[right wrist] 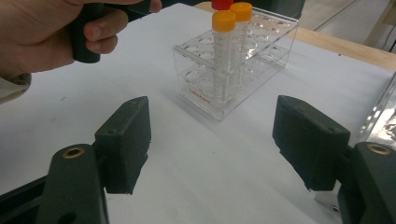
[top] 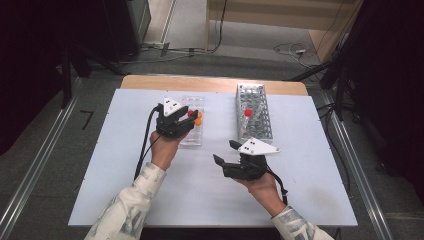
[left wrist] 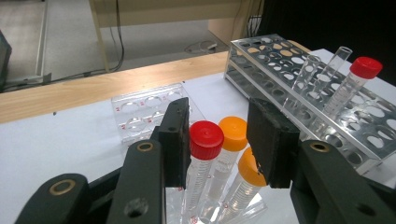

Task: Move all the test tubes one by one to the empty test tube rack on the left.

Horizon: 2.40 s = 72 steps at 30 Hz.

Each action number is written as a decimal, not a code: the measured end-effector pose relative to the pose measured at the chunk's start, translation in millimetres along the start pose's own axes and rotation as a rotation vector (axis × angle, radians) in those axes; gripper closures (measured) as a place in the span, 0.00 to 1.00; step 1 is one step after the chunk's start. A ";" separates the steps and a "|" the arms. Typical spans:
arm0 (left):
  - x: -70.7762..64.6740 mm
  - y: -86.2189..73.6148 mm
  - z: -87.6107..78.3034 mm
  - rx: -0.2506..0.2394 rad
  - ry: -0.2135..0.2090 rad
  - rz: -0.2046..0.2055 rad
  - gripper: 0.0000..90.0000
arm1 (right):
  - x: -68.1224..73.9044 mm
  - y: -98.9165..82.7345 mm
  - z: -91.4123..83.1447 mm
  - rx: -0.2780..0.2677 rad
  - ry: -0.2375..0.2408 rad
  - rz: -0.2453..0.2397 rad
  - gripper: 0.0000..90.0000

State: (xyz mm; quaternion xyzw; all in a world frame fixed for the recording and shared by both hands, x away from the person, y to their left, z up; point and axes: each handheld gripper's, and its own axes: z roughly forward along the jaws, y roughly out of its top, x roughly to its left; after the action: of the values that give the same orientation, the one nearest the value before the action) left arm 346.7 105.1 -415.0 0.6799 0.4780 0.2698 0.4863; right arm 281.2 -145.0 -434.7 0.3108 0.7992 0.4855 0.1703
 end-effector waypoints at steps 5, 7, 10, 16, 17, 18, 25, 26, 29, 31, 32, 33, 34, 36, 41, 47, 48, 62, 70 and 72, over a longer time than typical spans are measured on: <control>0.1 -1.1 -6.1 -0.010 -0.009 -0.016 0.60 | -3.2 0.8 -1.8 -0.004 -0.012 0.006 0.30; 0.5 -2.0 -9.0 -0.009 -0.014 -0.026 0.55 | -5.2 1.3 -2.7 -0.009 -0.023 0.008 0.30; 0.3 -3.6 -14.5 -0.007 -0.019 -0.034 0.48 | -9.7 2.3 -5.2 -0.019 -0.043 0.017 0.30; -1.8 -9.7 -25.1 0.004 -0.032 -0.051 0.31 | -26.5 2.4 -8.0 -0.033 -0.129 0.047 0.32; -1.8 -10.7 -26.4 0.008 -0.035 -0.056 0.29 | -29.8 2.0 -7.3 -0.036 -0.145 0.048 0.32; -1.4 -11.3 -27.6 0.014 -0.038 -0.060 0.28 | -32.8 1.8 -6.8 -0.036 -0.157 0.053 0.32; 1.3 -14.0 -35.4 0.019 -0.051 -0.096 0.22 | -49.1 0.8 1.1 -0.030 -0.230 0.073 0.33; 1.2 -14.3 -36.1 0.017 -0.050 -0.094 0.22 | -50.9 0.6 2.5 -0.028 -0.236 0.077 0.33; 1.6 -15.0 -37.8 0.017 -0.049 -0.093 0.22 | -57.0 -0.2 7.3 -0.027 -0.262 0.090 0.35; 1.5 -15.4 -38.5 0.017 -0.046 -0.092 0.22 | -60.2 0.3 10.5 -0.028 -0.277 0.096 0.36; 1.4 -15.6 -38.7 0.016 -0.046 -0.091 0.22 | -61.7 1.0 12.3 -0.027 -0.285 0.100 0.37; 1.4 -15.6 -38.8 0.015 -0.045 -0.090 0.22 | -63.1 1.8 14.1 -0.029 -0.295 0.100 0.39; 1.4 -15.6 -38.9 0.016 -0.046 -0.089 0.22 | -64.6 2.9 16.2 -0.031 -0.305 0.102 0.39; 1.5 -15.7 -39.2 0.015 -0.050 -0.088 0.21 | -68.0 5.1 20.1 -0.035 -0.324 0.116 0.40; 1.5 -16.2 -39.7 0.017 -0.051 -0.083 0.19 | -77.7 6.8 31.4 -0.027 -0.365 0.140 0.46; 1.0 -16.2 -40.1 0.014 -0.048 -0.078 0.19 | -84.4 4.7 40.4 -0.022 -0.398 0.165 0.56; 0.9 -16.1 -40.1 0.014 -0.047 -0.077 0.19 | -85.2 4.7 41.4 -0.025 -0.401 0.166 0.57; 0.7 -16.7 -40.1 0.019 -0.049 -0.070 0.19 | -87.1 3.7 52.0 -0.018 -0.443 0.177 0.73; 1.0 -16.9 -40.1 0.019 -0.048 -0.068 0.19 | -88.1 3.7 51.6 -0.024 -0.437 0.181 0.79; 1.1 -16.9 -40.2 0.020 -0.047 -0.067 0.19 | -88.2 4.3 50.4 -0.030 -0.439 0.181 0.79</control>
State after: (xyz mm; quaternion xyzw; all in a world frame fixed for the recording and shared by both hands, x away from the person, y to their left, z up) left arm 307.1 123.5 -415.4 0.6744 0.4914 0.2326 0.4995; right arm 377.5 -168.1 -457.2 0.4766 0.7046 0.4315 0.3003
